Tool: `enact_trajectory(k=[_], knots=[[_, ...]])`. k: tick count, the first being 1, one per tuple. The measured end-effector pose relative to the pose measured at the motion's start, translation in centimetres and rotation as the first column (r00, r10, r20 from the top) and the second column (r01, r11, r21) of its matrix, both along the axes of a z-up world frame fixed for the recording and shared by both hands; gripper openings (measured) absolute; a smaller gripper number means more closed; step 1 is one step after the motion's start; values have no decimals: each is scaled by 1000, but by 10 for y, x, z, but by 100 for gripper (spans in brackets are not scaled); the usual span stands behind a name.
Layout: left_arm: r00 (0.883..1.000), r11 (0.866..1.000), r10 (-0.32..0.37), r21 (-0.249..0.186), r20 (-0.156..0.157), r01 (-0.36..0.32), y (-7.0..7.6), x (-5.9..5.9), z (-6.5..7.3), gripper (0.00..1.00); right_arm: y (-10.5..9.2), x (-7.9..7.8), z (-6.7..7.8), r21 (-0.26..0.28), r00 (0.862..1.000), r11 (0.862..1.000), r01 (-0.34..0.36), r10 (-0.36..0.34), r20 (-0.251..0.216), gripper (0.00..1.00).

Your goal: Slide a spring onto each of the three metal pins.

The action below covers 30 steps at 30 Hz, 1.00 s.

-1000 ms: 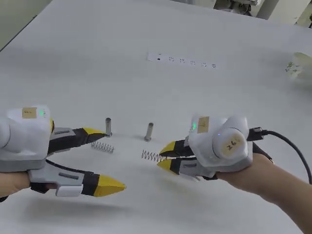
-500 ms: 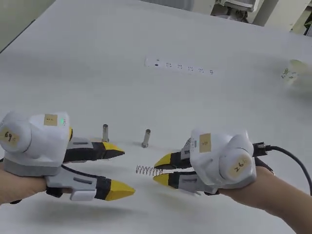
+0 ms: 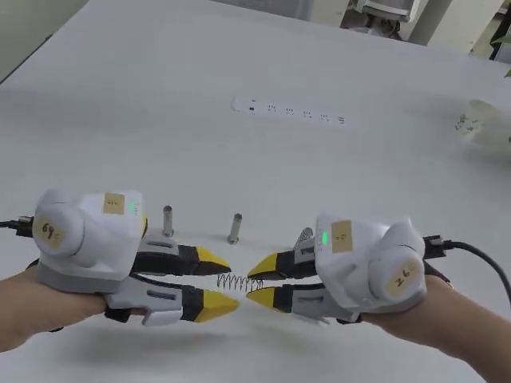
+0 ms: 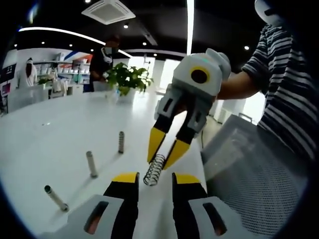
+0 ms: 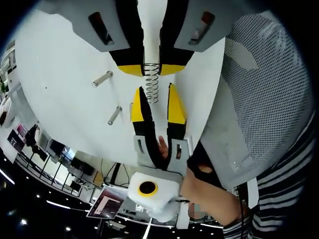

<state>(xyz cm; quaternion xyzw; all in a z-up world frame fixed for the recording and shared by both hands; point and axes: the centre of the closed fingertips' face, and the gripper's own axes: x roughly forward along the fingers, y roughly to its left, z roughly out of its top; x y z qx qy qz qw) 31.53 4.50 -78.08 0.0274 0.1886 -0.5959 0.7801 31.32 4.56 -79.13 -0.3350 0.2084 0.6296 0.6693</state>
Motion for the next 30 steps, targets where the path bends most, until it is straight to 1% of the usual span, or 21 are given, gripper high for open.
enact_trajectory(k=[2,3,4,5,7,12,14,21,23,25,28,30], knots=[[1000,1000,-7,3,0,7,0,-1,-1,13,0,0,1,1,1000,1000,-2,2,3,8],[1000,1000,-7,4,5,7,0,-1,-1,13,0,0,1,2,1000,1000,0,0,2,8],[1000,1000,-3,3,4,3,0,0,-1,13,0,0,2,2,1000,1000,0,0,3,8],[1000,1000,1,-5,-4,-1,0,0,1,13,0,0,2,5,1000,1000,2,-2,3,8],[1000,1000,3,-7,6,-3,0,1,2,11,0,0,3,9,1000,1000,2,-2,1,8],[1000,1000,13,-14,13,-13,1,4,4,5,1,0,5,11,1000,1000,0,0,-2,8],[1000,1000,14,-18,13,-14,1,5,5,5,1,2,5,10,1000,1000,1,-1,1,8],[999,1000,-14,-23,37,15,0,3,6,2,-1,3,5,15,1000,1000,9,-9,-8,8],[999,999,-23,-23,36,24,-1,2,6,2,-2,2,4,13,1000,1000,9,-9,-11,8],[998,999,-35,-20,44,35,-2,1,6,2,-2,1,3,13,1000,1000,10,-10,-14,8],[998,999,-42,-19,46,43,-3,1,6,2,-3,0,3,16,1000,1000,11,-11,-16,8],[998,999,-48,-18,47,49,-3,0,6,2,-3,-1,3,14,1000,1000,1,-1,-6,8]])
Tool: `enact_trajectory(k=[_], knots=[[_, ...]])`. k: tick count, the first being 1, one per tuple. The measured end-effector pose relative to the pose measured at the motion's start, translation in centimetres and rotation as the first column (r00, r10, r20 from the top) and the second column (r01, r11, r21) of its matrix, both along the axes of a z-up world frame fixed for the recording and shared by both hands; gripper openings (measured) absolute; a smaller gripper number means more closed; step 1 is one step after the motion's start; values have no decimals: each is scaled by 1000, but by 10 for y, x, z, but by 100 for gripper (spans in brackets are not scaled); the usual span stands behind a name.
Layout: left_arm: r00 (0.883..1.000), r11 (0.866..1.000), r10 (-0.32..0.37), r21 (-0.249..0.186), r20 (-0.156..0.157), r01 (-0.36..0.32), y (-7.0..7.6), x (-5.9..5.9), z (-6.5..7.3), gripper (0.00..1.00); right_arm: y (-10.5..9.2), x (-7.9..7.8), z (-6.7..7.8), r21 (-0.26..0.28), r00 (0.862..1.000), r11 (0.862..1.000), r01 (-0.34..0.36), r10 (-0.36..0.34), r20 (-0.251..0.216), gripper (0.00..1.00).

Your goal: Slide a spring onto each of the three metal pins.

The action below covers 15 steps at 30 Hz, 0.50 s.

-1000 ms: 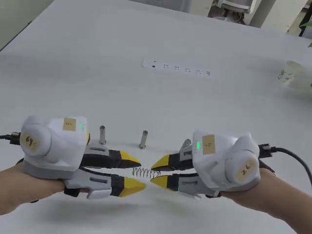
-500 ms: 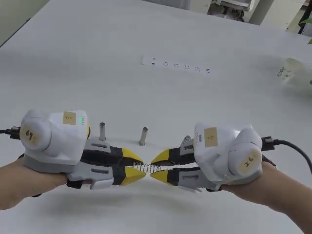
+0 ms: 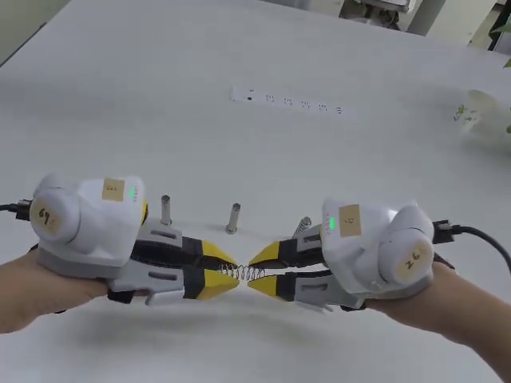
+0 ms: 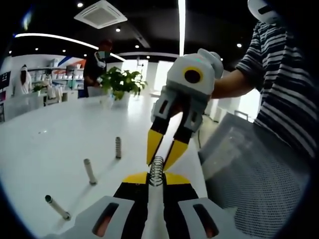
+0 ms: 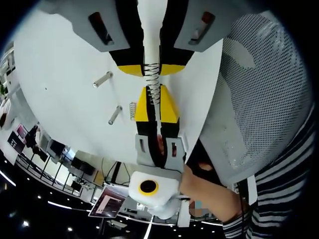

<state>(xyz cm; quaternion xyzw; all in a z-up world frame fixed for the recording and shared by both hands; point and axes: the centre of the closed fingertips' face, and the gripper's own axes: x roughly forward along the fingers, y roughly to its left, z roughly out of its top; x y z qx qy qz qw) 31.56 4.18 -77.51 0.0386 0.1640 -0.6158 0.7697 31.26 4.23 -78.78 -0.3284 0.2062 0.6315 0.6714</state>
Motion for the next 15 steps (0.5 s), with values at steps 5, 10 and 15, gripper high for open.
enact_trajectory(k=[5,10,15], knots=[[1000,1000,-12,-2,-13,12,-1,-2,0,2,-2,0,0,15,1000,1000,16,-15,-17,9],[1000,1000,-22,8,-17,22,-1,-4,-2,2,-5,0,-3,17,999,999,33,-33,-37,10],[999,1000,-25,12,-20,25,1,-4,-1,2,-6,0,-2,27,998,999,38,-37,-47,9]])
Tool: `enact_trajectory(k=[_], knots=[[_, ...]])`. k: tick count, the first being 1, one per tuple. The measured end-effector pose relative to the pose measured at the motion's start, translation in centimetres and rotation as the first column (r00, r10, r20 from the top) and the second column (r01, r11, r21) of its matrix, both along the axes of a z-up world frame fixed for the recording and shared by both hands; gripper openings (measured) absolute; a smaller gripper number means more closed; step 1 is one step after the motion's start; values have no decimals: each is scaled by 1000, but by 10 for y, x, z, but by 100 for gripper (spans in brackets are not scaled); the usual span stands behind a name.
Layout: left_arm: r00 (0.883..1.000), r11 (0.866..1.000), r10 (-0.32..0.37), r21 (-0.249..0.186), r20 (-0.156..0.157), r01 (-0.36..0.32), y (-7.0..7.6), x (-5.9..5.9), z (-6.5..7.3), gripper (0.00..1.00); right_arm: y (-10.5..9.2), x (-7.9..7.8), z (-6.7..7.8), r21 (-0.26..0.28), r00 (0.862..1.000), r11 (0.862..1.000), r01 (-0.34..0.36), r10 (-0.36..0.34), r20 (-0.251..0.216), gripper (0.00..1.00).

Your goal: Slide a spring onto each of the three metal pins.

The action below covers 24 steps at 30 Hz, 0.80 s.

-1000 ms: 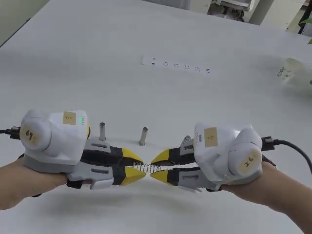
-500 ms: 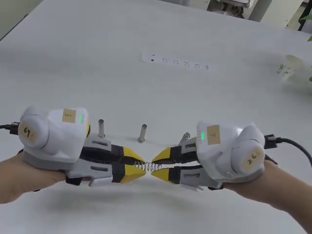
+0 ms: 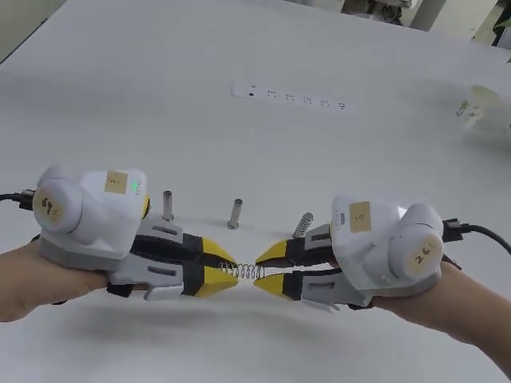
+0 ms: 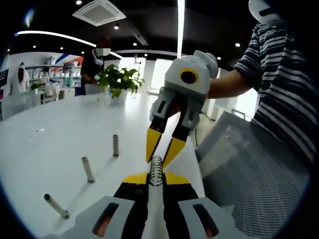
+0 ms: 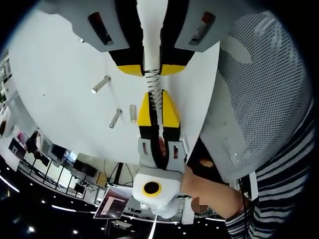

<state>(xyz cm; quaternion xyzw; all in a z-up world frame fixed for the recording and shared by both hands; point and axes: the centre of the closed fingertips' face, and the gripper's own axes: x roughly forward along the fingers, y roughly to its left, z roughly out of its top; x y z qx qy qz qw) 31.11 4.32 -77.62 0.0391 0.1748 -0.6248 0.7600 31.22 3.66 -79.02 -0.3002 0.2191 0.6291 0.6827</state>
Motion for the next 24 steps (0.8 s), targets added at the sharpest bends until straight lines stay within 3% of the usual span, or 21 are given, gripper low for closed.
enact_trajectory(k=[7,18,24], knots=[[1000,1000,-5,10,-7,5,1,-2,-2,2,1,-3,1,1,999,1000,-28,28,17,8],[1000,999,-19,32,-12,19,-2,-5,-8,2,5,-6,26,40,998,998,-55,54,32,7],[1000,999,-20,31,-9,21,-1,-5,-7,2,9,-7,30,32,996,996,-80,79,50,7]])
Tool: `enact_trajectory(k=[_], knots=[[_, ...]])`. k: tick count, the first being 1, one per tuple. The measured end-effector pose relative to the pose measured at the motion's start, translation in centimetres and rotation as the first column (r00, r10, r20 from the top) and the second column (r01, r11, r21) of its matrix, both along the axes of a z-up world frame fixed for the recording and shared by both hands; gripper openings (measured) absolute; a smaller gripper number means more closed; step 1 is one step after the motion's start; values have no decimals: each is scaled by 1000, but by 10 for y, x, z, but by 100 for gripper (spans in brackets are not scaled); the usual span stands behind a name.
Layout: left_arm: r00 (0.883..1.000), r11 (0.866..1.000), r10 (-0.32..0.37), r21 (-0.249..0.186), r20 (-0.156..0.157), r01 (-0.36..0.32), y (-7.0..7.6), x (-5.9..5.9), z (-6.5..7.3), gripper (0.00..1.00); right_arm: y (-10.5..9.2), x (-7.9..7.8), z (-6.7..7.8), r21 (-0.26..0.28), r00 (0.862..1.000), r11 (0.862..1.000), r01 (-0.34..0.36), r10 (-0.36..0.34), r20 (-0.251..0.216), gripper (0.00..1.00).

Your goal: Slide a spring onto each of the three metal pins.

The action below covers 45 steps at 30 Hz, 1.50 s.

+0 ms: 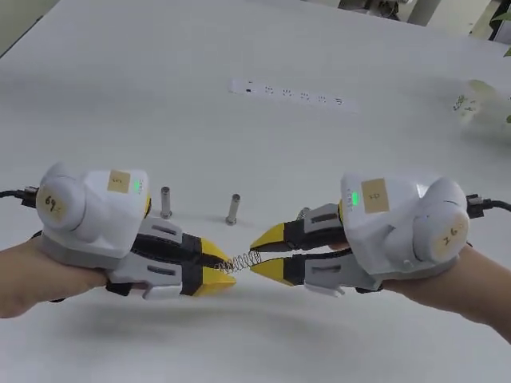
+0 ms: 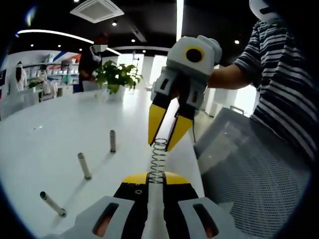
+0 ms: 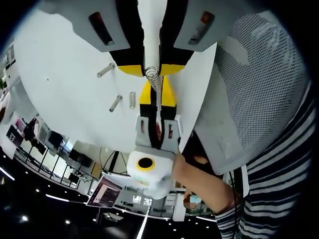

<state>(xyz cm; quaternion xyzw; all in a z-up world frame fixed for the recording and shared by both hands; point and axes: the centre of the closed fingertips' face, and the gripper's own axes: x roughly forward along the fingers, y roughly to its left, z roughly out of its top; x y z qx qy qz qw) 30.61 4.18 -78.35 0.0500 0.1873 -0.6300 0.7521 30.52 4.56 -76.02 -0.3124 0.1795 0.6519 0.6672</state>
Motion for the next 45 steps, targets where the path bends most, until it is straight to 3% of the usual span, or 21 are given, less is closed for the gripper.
enact_trajectory(k=[4,7,16,18,26,40,45], knots=[[1000,1000,3,1,4,-3,2,0,1,2,3,0,2,1,1000,1000,-4,4,0,7],[1000,1000,0,2,9,0,1,-1,0,2,8,-1,9,36,1000,999,0,0,-15,8],[1000,1000,-8,12,14,7,-1,-4,-2,2,20,-6,15,58,1000,998,-24,23,9,8],[1000,1000,-8,13,17,8,-2,-3,-2,2,22,-6,15,39,998,998,-48,46,46,8],[1000,1000,-6,4,25,6,-4,-1,2,2,30,-3,20,33,995,997,-68,65,79,8],[999,1000,7,10,33,-7,-2,2,3,2,34,-2,21,35,992,997,-75,71,103,8],[1000,1000,13,8,21,-14,-2,3,3,2,34,-2,21,34,992,996,-77,73,108,7]])
